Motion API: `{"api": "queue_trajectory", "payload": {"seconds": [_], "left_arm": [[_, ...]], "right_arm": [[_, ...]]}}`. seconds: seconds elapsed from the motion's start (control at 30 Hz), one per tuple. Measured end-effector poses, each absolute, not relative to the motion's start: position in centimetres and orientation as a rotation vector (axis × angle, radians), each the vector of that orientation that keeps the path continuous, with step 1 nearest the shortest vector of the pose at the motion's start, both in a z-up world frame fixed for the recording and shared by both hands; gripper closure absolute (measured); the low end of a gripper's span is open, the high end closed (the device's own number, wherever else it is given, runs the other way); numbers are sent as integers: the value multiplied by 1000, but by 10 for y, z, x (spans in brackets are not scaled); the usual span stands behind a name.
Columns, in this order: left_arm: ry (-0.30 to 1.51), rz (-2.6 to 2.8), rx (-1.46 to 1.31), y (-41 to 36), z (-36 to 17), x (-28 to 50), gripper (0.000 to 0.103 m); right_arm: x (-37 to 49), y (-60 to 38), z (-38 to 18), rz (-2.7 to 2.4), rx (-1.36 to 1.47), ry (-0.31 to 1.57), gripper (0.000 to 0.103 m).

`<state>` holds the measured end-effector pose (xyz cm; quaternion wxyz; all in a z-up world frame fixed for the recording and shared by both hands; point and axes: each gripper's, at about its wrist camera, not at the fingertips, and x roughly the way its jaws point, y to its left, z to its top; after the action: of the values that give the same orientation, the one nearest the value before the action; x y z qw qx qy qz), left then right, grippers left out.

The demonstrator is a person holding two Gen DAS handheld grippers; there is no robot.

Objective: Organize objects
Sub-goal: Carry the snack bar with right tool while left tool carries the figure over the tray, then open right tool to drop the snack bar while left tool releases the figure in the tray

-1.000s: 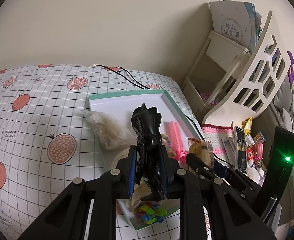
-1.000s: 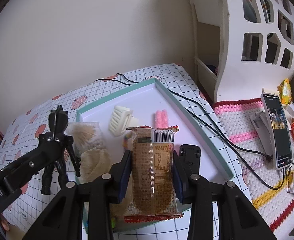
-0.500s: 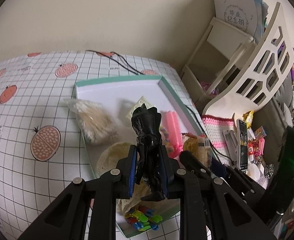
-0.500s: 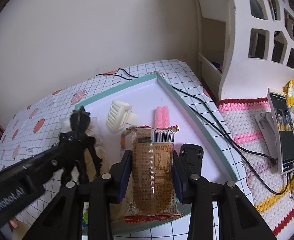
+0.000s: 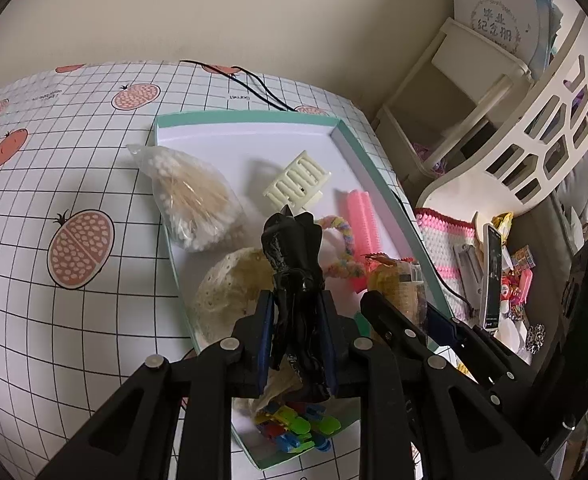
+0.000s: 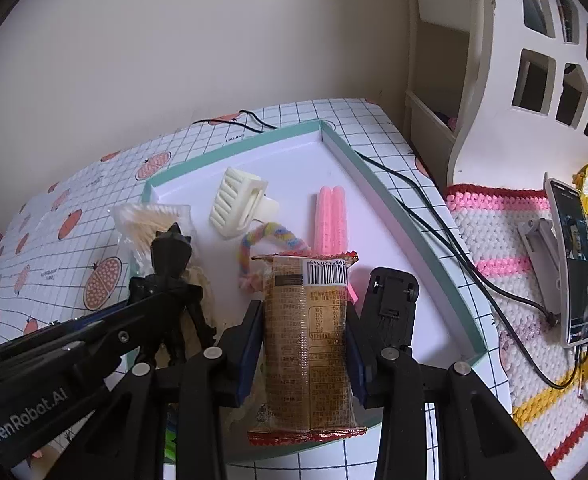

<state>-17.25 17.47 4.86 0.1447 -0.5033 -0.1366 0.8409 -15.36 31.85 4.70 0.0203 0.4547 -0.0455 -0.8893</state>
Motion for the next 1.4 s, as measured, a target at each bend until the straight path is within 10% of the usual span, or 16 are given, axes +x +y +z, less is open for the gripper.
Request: {"api": "queue_trajectory", "payload": {"seconds": [0.57, 1.4], "left_arm": [[-372, 2405, -1508, 176, 40, -171, 80], [-464, 2489, -1389, 134, 73, -156, 53]], "right_arm": [[-155, 309, 36, -2712, 1488, -62, 62], [-143, 293, 52, -2726, 1426, -35, 49]]}}
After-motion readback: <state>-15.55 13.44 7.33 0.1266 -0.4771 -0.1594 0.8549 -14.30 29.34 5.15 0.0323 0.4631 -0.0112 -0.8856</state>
